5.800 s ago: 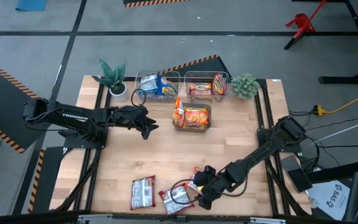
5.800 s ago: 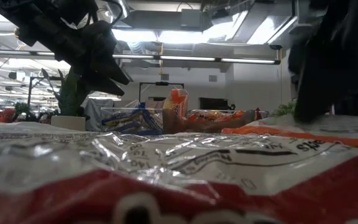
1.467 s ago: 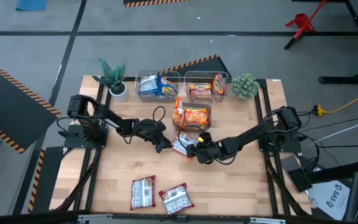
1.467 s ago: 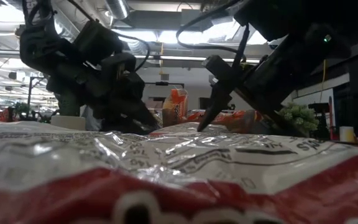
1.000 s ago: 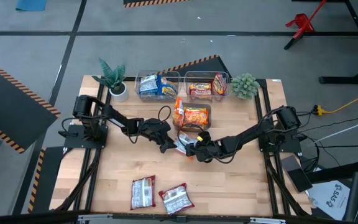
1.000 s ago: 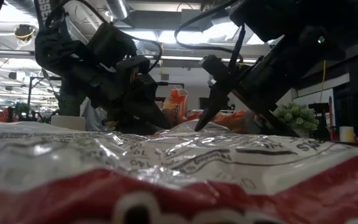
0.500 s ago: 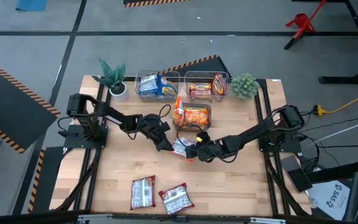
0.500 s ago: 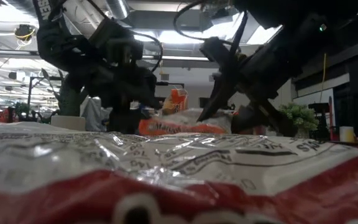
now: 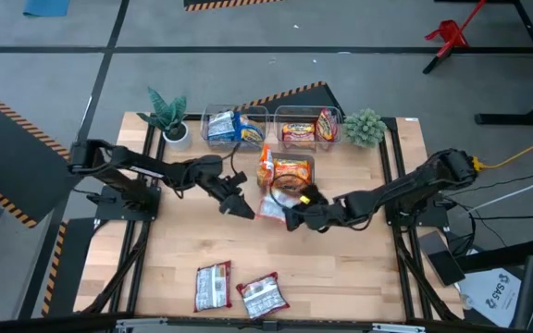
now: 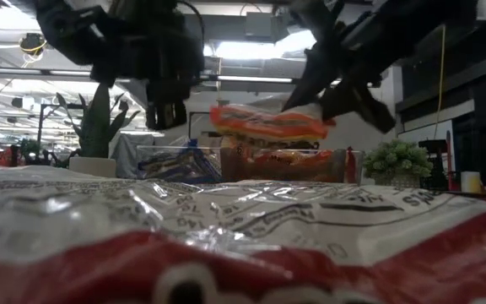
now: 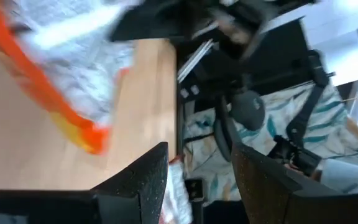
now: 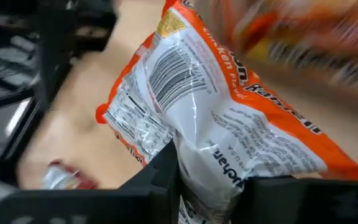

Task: Sort Maruchan noodles
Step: Put the orange noodle pack into the black bin

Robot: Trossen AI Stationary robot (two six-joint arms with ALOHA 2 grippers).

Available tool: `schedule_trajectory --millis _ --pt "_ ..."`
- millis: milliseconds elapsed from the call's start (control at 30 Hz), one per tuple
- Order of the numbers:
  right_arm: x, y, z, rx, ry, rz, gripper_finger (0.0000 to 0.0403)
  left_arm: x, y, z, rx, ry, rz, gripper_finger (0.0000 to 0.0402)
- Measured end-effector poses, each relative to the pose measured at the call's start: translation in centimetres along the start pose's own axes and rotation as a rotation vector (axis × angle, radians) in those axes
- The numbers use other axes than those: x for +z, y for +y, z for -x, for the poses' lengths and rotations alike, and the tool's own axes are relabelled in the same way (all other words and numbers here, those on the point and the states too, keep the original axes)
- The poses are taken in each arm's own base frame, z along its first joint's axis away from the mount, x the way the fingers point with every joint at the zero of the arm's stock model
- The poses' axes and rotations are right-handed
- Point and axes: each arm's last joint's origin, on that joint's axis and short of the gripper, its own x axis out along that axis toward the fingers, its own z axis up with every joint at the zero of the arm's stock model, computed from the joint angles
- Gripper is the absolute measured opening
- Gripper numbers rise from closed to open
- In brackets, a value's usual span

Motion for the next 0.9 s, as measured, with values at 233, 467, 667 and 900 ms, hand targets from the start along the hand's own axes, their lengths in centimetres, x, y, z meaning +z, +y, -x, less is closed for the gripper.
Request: schedule_trajectory --millis 233,467,667,900 --pt "2.7 -1.3 2.3 -0.155 -0.122 0.155 0.0075 1.0 -1.5 1.5 -0.006 -0.113 -0.041 0.0172" --pt "7.1 -2.6 2.9 -0.157 -0.097 0.268 0.0075 1.4 -1.2 2.0 0.012 -0.134 -0.026 0.0172" --pt "11.0 -3.3 3.5 -0.189 -0.055 0.452 0.0075 1.7 -1.0 2.3 0.019 -0.149 -0.023 0.0172" --pt "13.9 -5.6 3.2 -0.185 0.06 0.356 0.0075 2.1 -0.7 2.6 0.03 -0.169 -0.02 0.0172"
